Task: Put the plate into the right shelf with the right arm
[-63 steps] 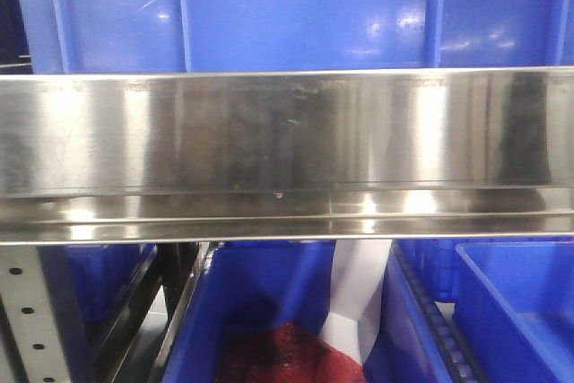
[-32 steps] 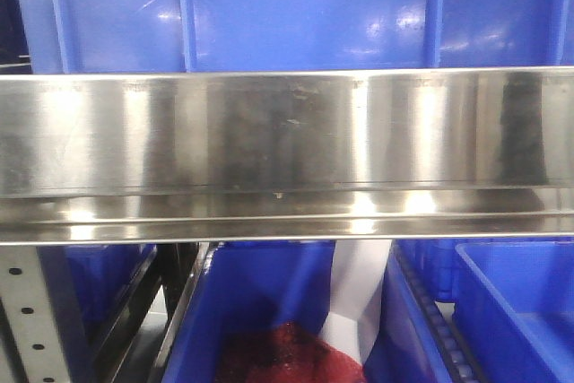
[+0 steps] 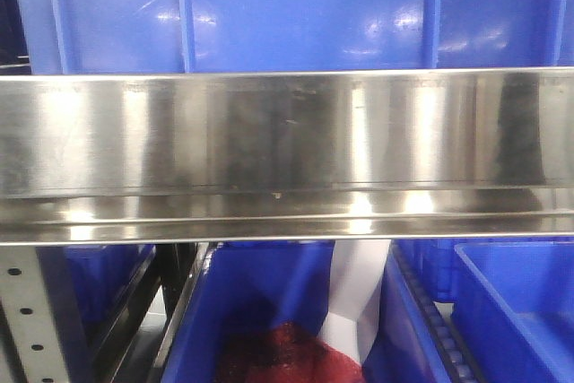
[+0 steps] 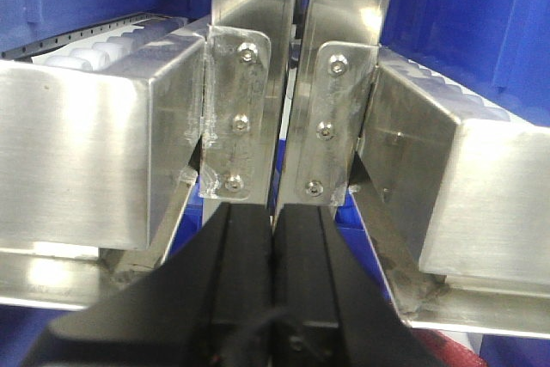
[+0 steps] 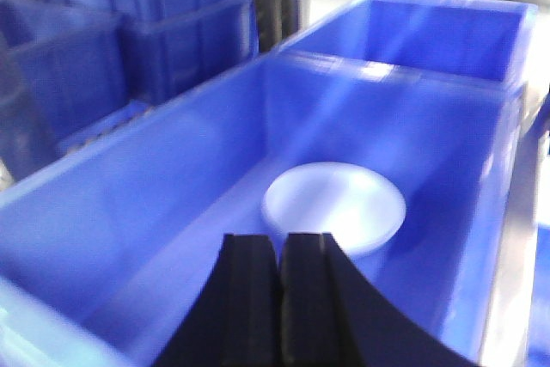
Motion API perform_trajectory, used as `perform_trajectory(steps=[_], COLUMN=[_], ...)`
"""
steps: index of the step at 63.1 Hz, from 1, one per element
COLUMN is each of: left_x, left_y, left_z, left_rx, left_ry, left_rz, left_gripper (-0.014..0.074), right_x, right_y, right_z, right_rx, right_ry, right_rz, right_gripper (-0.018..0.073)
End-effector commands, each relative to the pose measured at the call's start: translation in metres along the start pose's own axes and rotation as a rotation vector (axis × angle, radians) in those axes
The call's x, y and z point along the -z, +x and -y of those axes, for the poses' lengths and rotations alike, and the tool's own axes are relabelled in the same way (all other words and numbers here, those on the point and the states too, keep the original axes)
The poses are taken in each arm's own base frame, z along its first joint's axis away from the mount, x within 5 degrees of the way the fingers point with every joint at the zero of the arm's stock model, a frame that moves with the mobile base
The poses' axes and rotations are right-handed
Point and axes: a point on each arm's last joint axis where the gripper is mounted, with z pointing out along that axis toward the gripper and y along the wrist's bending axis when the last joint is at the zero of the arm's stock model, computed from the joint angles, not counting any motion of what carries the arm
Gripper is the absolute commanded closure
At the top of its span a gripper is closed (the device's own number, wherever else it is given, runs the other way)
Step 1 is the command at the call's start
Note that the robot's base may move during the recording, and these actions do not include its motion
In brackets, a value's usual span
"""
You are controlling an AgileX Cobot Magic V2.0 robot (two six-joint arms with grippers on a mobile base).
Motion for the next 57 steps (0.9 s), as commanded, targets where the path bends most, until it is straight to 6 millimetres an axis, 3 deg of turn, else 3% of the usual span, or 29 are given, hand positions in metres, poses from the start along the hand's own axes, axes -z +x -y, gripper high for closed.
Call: perform_trajectory(steps=[1,8,24,34,44,57], left_x=[0.0,0.0,0.0,0.0,0.0,0.0], left_y=[-0.005,-0.005,-0.005,-0.005,-0.005,-0.005], left_z=[0.001,0.001,0.001,0.001,0.001,0.001], left_rx=[0.006,0.006,0.006,0.006,0.006,0.006], left_ry=[0.01,0.01,0.01,0.01,0.01,0.01], left_rz=[0.086,0.086,0.086,0.086,0.086,0.086], left_gripper=[0.0643,0.0643,0.0643,0.0643,0.0643,0.0643], right_x=[0.01,0.011,0.068,0.104,0.126,0.132], right_y=[-0.011,0.009,0.077,0.125,0.175,0.223], right_z=[0.006,0.019,0.039,0.035,0.029,0.026], right_rx=[0.075,0.098,0.093,0.106,0.115,0.099], right_ry=[0.079,0.158,0.349,0.43,0.472,0.475], right_rz=[0.223,0.374,0.55,0.58,0.604,0.591], right_gripper=[0.0505,0.0505,0.0505,0.0505,0.0505,0.0505])
